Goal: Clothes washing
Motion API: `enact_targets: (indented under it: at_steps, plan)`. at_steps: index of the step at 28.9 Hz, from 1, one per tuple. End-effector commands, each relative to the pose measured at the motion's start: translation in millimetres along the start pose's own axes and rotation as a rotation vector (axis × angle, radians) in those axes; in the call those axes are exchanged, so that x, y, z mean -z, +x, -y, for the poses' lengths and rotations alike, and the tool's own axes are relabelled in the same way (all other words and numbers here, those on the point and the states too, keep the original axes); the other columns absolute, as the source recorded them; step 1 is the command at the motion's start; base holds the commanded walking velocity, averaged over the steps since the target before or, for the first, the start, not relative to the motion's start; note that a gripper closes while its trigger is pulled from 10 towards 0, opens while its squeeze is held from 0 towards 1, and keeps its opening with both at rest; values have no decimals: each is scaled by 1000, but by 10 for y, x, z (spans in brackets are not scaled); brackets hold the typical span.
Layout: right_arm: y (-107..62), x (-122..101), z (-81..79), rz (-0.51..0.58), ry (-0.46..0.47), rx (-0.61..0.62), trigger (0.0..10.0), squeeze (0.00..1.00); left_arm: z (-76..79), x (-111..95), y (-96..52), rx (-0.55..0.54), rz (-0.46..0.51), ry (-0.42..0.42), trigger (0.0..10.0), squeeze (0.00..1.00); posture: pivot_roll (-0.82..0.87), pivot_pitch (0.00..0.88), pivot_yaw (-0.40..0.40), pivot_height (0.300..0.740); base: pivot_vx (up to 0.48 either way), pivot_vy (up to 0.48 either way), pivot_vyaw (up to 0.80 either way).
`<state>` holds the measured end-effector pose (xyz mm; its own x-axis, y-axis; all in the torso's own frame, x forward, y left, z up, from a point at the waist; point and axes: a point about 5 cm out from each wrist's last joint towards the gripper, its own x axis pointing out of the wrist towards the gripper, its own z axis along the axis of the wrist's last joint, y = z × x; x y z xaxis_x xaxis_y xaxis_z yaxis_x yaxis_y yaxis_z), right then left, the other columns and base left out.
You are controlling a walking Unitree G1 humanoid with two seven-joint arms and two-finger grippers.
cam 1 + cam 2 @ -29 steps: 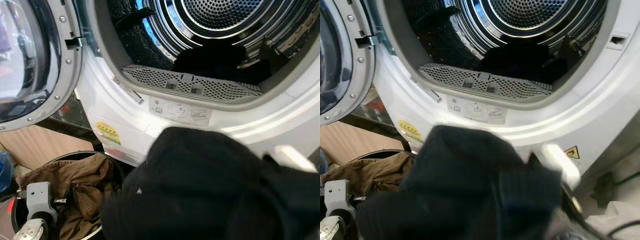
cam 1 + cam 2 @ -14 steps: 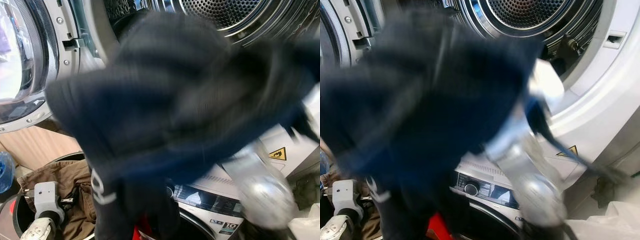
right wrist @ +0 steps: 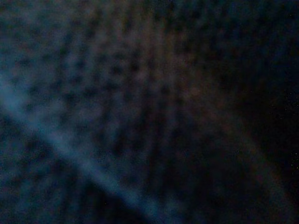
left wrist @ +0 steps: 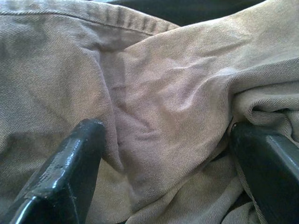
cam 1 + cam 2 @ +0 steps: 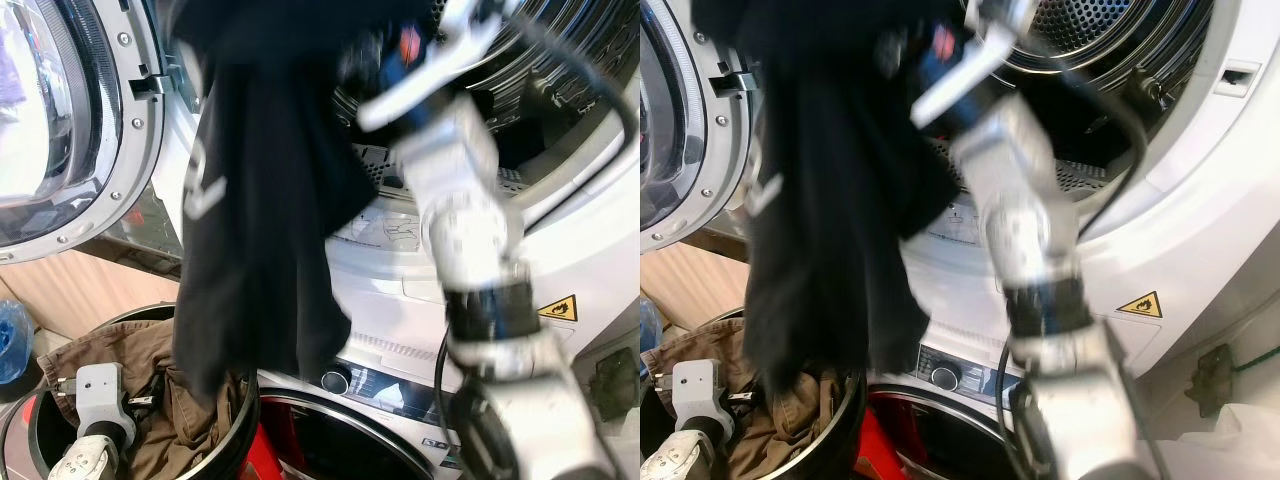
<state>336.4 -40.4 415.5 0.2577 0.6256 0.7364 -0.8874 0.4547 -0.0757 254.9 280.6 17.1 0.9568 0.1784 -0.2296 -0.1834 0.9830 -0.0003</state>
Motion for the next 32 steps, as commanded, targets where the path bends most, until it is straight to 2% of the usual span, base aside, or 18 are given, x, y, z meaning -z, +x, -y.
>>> enact_targets:
  at_steps: [1,3,6,7,8,9,10,13,15,17,23,24,26,28,29,30,31,32]
  plan:
    - [65,-100,135,11,-52,85,0,0,118,184,-55,44,-84,0,10000,0,25,11,9,740,0,0,0]
    - [119,-162,324,-20,-77,209,0,0,125,192,-58,47,-86,0,10000,0,20,11,9,740,0,0,0]
    - [137,-197,438,-51,-103,271,0,0,127,198,-61,48,-89,0,10000,0,19,10,9,740,0,0,0]
    - [135,-201,490,-81,-135,300,0,0,132,202,-62,50,-90,0,10000,0,20,8,8,740,0,0,0]
    - [119,-238,601,-113,-179,378,0,0,143,208,-63,54,-91,1,10000,0,18,6,10,740,0,0,0]
    - [119,-238,601,-113,-179,378,0,0,143,208,-63,54,-91,1,10000,0,18,6,10,740,0,0,0]
    - [83,-288,713,-156,-245,474,0,0,156,213,-64,57,-92,0,10000,0,22,7,7,740,0,0,0]
    - [11,-425,865,-194,-341,621,0,0,172,217,-65,61,-91,0,10000,0,28,6,5,740,0,0,0]
    - [-9,-462,896,-203,-373,657,0,0,174,218,-67,61,-90,0,10000,0,28,6,5,740,0,0,0]
    - [-73,-601,994,-227,-449,783,0,0,167,229,-78,59,-92,1,10000,0,26,7,3,740,0,0,0]
    - [-176,-718,1082,-220,-517,914,0,0,164,239,-87,50,-91,0,10000,0,34,2,-2,740,0,0,0]
    - [-238,-745,1121,-219,-550,978,0,0,164,234,-85,44,-87,-2,10000,0,36,0,-2,740,0,0,0]
    - [-273,-726,1139,-222,-551,1002,0,0,170,232,-82,43,-86,-3,10000,0,37,0,-3,740,0,0,0]
    - [-254,-620,1118,-252,-519,957,0,0,175,228,-78,45,-85,-4,10000,0,38,0,-3,740,0,0,0]
    - [-213,-414,1061,-316,-497,869,0,0,182,229,-77,50,-85,-4,10000,0,36,0,-1,740,0,0,0]
    - [-204,-348,1042,-337,-492,841,0,0,185,230,-77,51,-86,-5,10000,0,35,0,0,740,0,0,0]
    - [-193,-129,980,-400,-434,755,0,0,194,237,-79,54,-89,-6,10000,0,32,0,1,740,0,0,0]
    - [-193,-45,954,-422,-410,723,0,0,198,239,-80,55,-89,-6,10000,0,32,0,1,740,0,0,0]
